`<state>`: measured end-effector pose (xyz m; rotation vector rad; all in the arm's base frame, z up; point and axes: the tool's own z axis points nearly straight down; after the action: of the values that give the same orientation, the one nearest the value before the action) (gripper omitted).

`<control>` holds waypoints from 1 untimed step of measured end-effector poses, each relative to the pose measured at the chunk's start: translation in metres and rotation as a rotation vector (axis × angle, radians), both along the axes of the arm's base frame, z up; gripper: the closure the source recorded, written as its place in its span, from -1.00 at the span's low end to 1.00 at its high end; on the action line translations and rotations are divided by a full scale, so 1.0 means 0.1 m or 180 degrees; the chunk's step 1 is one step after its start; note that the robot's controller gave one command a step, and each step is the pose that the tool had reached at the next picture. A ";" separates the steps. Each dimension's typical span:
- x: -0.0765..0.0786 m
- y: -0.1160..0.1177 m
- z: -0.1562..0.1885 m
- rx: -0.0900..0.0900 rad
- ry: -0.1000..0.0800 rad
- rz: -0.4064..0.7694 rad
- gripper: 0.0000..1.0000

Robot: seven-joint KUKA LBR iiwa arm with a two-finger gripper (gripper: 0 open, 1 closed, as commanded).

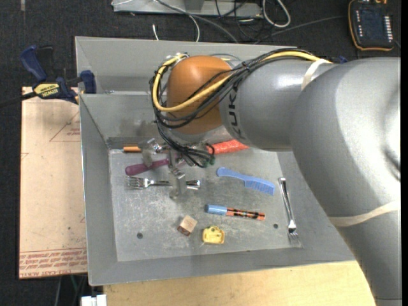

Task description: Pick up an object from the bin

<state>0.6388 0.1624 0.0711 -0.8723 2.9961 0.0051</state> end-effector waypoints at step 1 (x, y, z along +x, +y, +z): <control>-0.14 -0.07 0.00 0.0005 0.0035 -0.0450 1.00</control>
Offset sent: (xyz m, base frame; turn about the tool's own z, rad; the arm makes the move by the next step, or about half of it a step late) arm 0.0000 0.0000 0.0000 0.0000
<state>0.6251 0.1552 0.0709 -0.6606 3.0599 0.0100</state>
